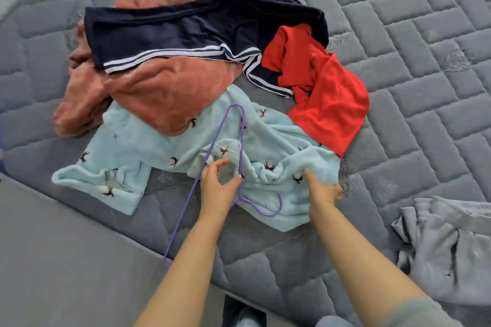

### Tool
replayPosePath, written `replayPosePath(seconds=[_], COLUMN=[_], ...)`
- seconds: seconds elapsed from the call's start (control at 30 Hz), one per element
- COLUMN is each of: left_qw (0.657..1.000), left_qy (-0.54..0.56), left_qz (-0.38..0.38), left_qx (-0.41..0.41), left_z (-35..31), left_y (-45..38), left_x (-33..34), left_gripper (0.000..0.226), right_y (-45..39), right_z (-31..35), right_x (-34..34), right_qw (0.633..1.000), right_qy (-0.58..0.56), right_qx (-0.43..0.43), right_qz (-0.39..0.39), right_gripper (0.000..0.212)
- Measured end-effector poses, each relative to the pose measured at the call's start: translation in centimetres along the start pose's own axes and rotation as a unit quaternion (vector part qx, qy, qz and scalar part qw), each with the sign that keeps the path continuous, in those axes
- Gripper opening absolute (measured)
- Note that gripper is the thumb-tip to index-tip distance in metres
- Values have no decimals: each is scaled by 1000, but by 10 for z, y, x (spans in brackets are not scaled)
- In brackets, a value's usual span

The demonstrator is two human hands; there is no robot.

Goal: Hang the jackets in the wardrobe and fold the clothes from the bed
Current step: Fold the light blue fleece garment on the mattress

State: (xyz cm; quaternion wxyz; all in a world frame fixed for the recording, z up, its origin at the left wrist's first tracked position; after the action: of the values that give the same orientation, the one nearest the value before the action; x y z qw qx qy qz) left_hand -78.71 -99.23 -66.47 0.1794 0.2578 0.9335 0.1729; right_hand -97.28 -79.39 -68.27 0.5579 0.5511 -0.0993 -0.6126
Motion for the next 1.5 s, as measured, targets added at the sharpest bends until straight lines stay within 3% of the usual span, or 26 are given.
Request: replayPosePath(seconds=[0.1, 0.27, 0.33, 0.4, 0.47, 0.57, 0.63, 0.73, 0.87, 1.0, 1.03, 1.07, 1.1, 1.13, 1.17, 1.2, 1.23, 1.27, 1.3, 1.37, 1.5], left_qw=[991, 974, 973, 972, 969, 964, 975, 976, 977, 978, 978, 978, 976, 972, 968, 965, 961, 956, 949, 938, 890], left_qy=[-130, -206, -216, -222, -237, -253, -194, -171, -185, -182, -178, -174, -174, -178, -186, -192, -199, -208, -221, -241, -314], left_qz=[3, 91, 87, 76, 66, 62, 100, 126, 57, 19, 16, 21, 31, 43, 56, 68, 80, 91, 103, 128, 158], left_qx=[29, 5, 4, 10, 37, 57, 45, 57, 85, 101, 108, 117, 129, 144, 158, 166, 174, 185, 198, 213, 289], left_z=[18, 41, 39, 36, 33, 29, 24, 9, -22, -54, -63, -73, -81, -90, -96, -101, -105, -109, -112, -118, -139], left_y=[3, 18, 20, 21, 24, 33, 41, 45, 40, 41, 43, 47, 51, 55, 61, 66, 72, 77, 81, 85, 86], left_x=[-3, 31, 43, 52, 58, 64, 70, 64, 28, 18, 22, 28, 38, 51, 65, 79, 95, 111, 128, 161, 235], left_gripper=[54, 91, 99, 98, 74, 25, 12, 24, 19, 21, 22, 22, 21, 19, 19, 18, 18, 18, 18, 20, 19], right_y=[-23, -21, -12, -7, 2, 8, 8, 3, -14, -18, -22, -36, -41, -46, -49, -61, -70, -81, -76, -80, -79], right_z=[-9, -8, -20, -42, -54, -53, -48, -35, -16, -15, -22, -28, -25, -30, -36, -55, -65, -74, -82, -103, -110], right_x=[6, -10, -36, -61, -84, -116, -134, -162, -212, -256, -273, -298, -320, -327, -335, -344, -357, -363, -365, -356, -339], right_qw=[1000, 992, 988, 964, 921, 876, 854, 811, 772, 708, 717, 749, 753, 740, 754, 745, 758, 749, 768, 832, 820], right_qy=[-2, -4, -47, -158, -272, -392, -444, -521, -585, -627, -630, -619, -629, -634, -621, -643, -636, -645, -623, -544, -553], right_qx=[0, -40, -21, 31, 55, 65, 66, 72, 49, 33, 35, 11, -6, 27, 32, 52, 22, 12, 29, 33, 48], right_qz=[-20, 116, 145, 212, 274, 274, 263, 257, 242, 322, 296, 236, 196, 224, 211, 171, 146, 149, 146, 101, 140], right_gripper=[82, 8, 9, 16, 34, 37, 36, 31, 20, 51, 55, 60, 65, 67, 63, 56, 46, 34, 20, 28, 24])
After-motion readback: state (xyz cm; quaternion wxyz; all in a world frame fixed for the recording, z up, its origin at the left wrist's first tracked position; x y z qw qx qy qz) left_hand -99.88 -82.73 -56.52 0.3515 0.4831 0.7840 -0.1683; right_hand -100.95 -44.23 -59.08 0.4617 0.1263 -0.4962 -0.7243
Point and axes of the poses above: each hand's wrist, its own y-axis away from the middle knuckle, its own x-axis out of the palm, z = x × y, the point moved 7 cm from there along -y, towards the middle knuckle, and after that the axes turned 9 degrees about x, right-handed, at the moved point
